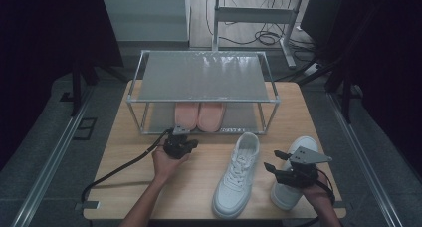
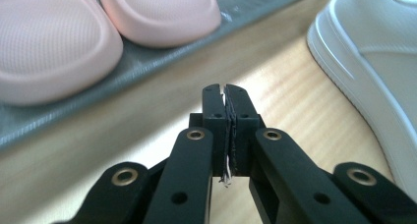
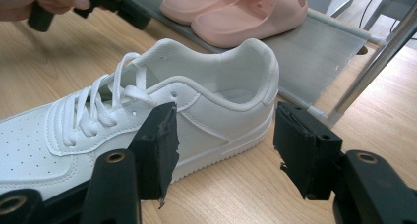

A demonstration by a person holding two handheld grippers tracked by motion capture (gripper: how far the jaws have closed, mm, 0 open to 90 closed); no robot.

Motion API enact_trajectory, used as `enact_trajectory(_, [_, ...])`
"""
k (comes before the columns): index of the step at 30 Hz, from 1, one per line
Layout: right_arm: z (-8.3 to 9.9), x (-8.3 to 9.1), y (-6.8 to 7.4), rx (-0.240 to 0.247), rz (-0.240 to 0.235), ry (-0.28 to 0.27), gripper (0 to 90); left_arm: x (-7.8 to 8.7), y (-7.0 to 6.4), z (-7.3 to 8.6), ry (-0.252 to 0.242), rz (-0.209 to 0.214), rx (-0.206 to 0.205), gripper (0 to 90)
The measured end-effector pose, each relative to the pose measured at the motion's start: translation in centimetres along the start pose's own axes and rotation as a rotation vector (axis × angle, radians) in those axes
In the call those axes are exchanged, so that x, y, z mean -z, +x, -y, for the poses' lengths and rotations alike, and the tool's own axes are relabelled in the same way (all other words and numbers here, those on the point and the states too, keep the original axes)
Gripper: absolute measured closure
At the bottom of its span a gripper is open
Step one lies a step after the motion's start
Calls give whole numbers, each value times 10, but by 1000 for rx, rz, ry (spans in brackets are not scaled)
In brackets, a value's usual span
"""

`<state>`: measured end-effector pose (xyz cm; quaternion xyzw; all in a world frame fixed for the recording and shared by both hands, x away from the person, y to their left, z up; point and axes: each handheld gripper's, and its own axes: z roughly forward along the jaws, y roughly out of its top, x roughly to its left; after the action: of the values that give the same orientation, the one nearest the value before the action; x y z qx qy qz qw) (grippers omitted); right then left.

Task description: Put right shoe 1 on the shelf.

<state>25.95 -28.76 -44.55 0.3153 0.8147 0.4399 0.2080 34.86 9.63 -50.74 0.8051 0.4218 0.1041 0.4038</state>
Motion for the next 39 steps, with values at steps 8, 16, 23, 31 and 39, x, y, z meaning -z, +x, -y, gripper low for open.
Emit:
enact_trajectory(8, [0,0,0,1,2,1,428,22,-7,21,-17,8,-20,881])
enact_trajectory(16, [0,-1,2,2,-2,4,427,37,-9,33,-26,-5,-28,883])
enact_trajectory(23, [0,-1,2,5,0,5,427,58,-8,45,-48,-35,-29,880])
enact_trajectory(31, [0,-2,3,7,-3,7,427,67,-1,62,-25,-21,-11,833])
enact_trajectory(39, [-1,-1,2,7,-2,5,427,70,2,65,-11,-48,-37,576])
